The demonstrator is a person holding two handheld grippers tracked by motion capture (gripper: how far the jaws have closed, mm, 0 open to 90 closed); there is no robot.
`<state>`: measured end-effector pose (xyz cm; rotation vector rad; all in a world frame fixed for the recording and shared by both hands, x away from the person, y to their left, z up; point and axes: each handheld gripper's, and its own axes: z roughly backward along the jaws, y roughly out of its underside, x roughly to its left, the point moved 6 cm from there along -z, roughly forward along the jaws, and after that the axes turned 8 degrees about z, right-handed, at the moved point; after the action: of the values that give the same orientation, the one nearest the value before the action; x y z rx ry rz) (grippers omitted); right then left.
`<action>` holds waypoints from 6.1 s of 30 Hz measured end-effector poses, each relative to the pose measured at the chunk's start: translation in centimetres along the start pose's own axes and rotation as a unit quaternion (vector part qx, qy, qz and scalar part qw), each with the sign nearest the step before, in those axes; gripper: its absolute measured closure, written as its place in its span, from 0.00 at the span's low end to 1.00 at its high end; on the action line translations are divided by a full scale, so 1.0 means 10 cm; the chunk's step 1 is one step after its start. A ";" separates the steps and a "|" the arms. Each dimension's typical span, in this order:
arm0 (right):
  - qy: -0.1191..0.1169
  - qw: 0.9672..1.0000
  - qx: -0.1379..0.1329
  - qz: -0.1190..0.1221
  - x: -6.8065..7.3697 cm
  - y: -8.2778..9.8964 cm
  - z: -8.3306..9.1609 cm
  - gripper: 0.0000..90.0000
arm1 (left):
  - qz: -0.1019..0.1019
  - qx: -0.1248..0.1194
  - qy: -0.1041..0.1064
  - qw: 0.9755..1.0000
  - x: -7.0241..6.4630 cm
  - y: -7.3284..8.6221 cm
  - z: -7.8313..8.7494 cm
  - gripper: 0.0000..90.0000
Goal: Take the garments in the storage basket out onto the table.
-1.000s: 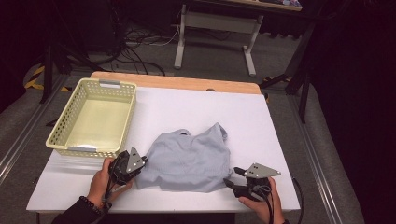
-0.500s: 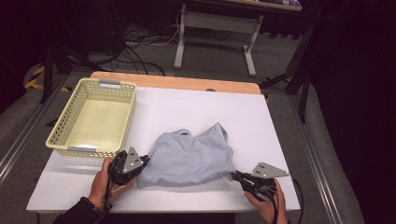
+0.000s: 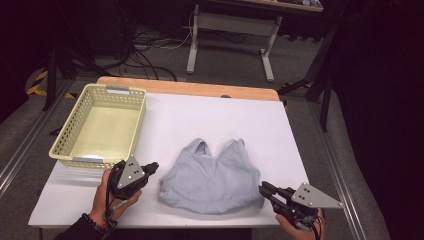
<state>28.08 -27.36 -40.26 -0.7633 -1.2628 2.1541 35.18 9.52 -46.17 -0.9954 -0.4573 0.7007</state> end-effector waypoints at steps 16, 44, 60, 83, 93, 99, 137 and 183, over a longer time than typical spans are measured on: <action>0.000 0.987 0.148 -0.064 -0.60 0.69 -1.04 0.48 | 0.051 0.100 0.070 0.991 -0.15 0.09 -0.79 0.46; 0.032 0.997 0.057 -0.040 -0.86 -0.01 -0.86 0.54 | -0.004 0.032 0.042 0.999 -0.10 -0.61 -0.64 0.59; -0.021 0.970 0.240 -0.028 -1.18 0.28 -1.96 0.58 | -0.012 0.136 0.053 0.989 0.13 -0.62 -1.80 0.59; 0.078 0.992 0.097 0.026 -1.34 -0.43 -1.68 0.87 | -0.004 0.020 -0.056 0.998 0.44 -1.32 -1.33 0.89; 0.105 0.989 0.093 0.036 -1.41 -0.56 -1.86 0.75 | -0.001 0.017 -0.072 0.997 0.45 -1.47 -1.44 0.76; 0.113 0.990 0.080 0.012 -1.39 -0.56 -1.77 0.52 | -0.026 0.014 -0.078 0.997 0.33 -1.45 -1.34 0.72; 0.013 0.986 0.160 -0.054 -0.68 0.72 -0.97 0.88 | -0.068 0.107 0.145 0.981 -0.51 0.38 -0.30 0.76; -0.016 0.985 0.172 -0.026 -0.17 0.79 -0.73 0.41 | -0.044 0.065 0.118 0.990 -0.38 0.21 0.06 0.58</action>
<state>33.14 -27.54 -49.94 -0.5457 -0.8779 2.2660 31.52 7.92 -47.90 -0.9161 -0.2444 0.5192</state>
